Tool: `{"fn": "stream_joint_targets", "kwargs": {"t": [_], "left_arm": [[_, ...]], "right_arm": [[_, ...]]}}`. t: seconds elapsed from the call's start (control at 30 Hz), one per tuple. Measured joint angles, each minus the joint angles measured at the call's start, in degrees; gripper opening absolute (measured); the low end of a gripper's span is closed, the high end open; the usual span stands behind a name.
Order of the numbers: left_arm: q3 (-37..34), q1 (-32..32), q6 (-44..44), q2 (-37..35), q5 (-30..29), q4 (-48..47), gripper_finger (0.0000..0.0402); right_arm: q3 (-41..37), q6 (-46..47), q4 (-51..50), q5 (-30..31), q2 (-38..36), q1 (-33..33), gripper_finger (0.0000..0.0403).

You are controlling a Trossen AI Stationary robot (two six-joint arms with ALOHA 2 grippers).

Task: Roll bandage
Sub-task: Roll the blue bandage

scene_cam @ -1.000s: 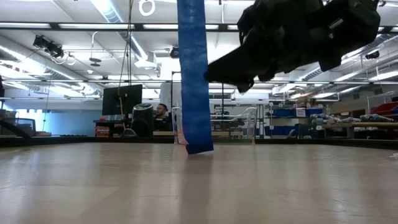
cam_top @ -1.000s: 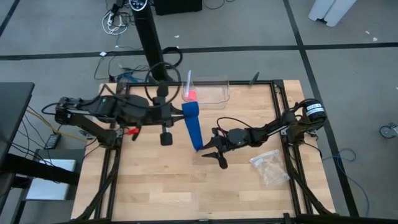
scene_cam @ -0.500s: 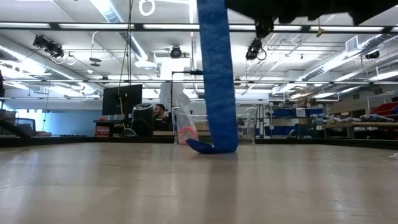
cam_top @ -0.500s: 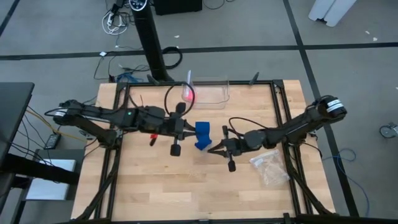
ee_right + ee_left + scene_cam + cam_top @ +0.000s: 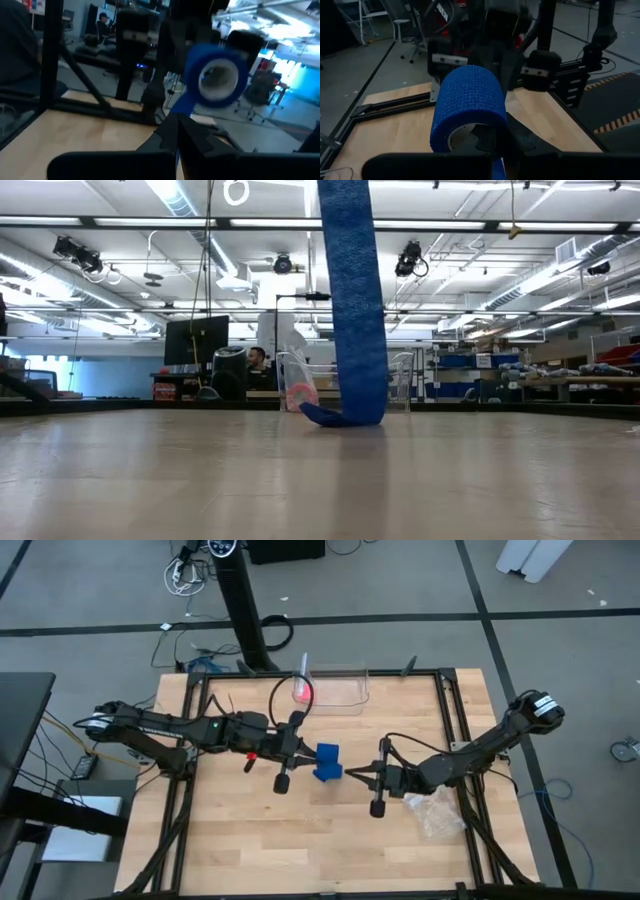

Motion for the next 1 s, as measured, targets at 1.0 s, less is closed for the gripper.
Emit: {"fn": "stream_joint_targets", "kwargs": {"t": [1.0], "left_arm": [[0.0,-0.5,-1.2,0.8,1.3,-0.6,0.0019]], "right_arm": [[7.3,7.1,-8.2,-13.8,0.7,-9.4,0.0027]]}}
